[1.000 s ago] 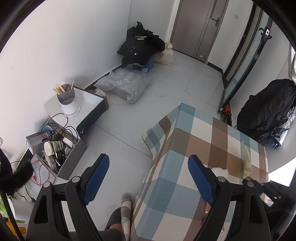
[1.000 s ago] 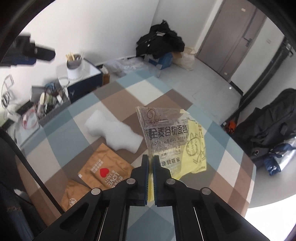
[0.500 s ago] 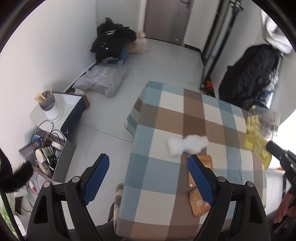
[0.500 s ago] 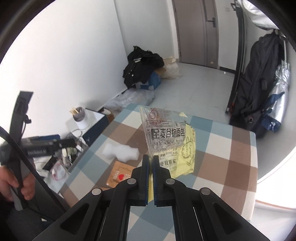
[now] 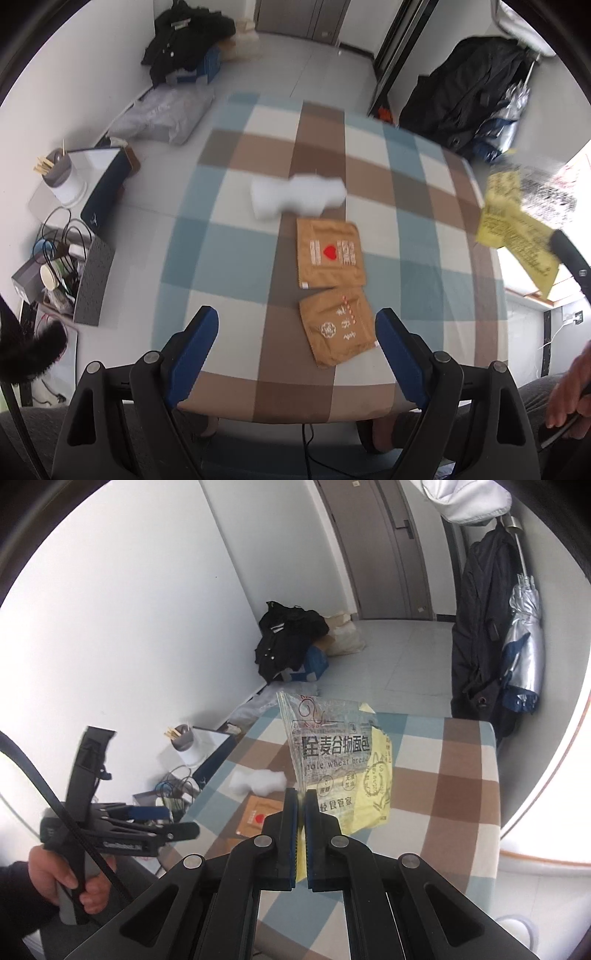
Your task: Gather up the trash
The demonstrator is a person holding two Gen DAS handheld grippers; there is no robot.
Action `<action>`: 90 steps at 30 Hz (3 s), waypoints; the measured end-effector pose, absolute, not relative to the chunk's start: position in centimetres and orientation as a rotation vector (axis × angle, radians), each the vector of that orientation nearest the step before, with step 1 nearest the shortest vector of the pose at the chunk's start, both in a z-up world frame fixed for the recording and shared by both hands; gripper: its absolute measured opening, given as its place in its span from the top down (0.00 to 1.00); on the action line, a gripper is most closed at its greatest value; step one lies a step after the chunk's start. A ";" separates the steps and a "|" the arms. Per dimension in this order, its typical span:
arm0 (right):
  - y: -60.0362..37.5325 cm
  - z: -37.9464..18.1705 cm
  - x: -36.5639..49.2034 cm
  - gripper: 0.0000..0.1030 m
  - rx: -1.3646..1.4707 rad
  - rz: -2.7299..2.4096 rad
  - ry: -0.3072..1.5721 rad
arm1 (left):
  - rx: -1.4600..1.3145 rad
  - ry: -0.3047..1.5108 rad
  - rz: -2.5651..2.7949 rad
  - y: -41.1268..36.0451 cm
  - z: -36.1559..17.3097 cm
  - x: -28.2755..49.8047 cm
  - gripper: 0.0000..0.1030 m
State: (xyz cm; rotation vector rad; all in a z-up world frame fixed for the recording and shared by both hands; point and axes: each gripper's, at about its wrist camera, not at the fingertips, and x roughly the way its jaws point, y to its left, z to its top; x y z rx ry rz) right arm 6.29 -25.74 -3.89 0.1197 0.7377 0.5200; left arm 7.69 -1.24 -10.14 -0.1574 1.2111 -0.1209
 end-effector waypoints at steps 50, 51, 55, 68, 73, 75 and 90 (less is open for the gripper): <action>-28.1 -4.0 5.6 0.97 0.168 0.468 0.733 | 0.077 1.326 -0.103 -6.5 -13.8 8.1 0.56; -27.9 -4.1 5.7 0.97 0.169 0.469 0.734 | 0.072 1.330 -0.107 -6.3 -13.8 8.1 0.56; -27.3 -4.2 5.7 0.97 0.153 0.477 0.735 | 0.045 1.338 -0.114 -5.6 -13.8 8.0 0.58; -26.7 -5.1 5.9 0.97 0.138 0.454 0.772 | 0.114 1.283 -0.107 -5.8 -13.8 6.9 0.59; -26.1 -5.4 6.1 0.97 0.125 0.447 0.785 | 0.102 1.282 -0.114 -5.9 -14.2 7.0 0.43; -26.0 -5.6 6.2 0.97 0.120 0.443 0.793 | 0.106 1.282 -0.119 -6.0 -14.1 7.0 0.41; -26.1 -6.5 7.0 0.97 0.123 0.405 0.824 | 0.013 1.286 -0.154 -4.0 -13.4 7.5 0.96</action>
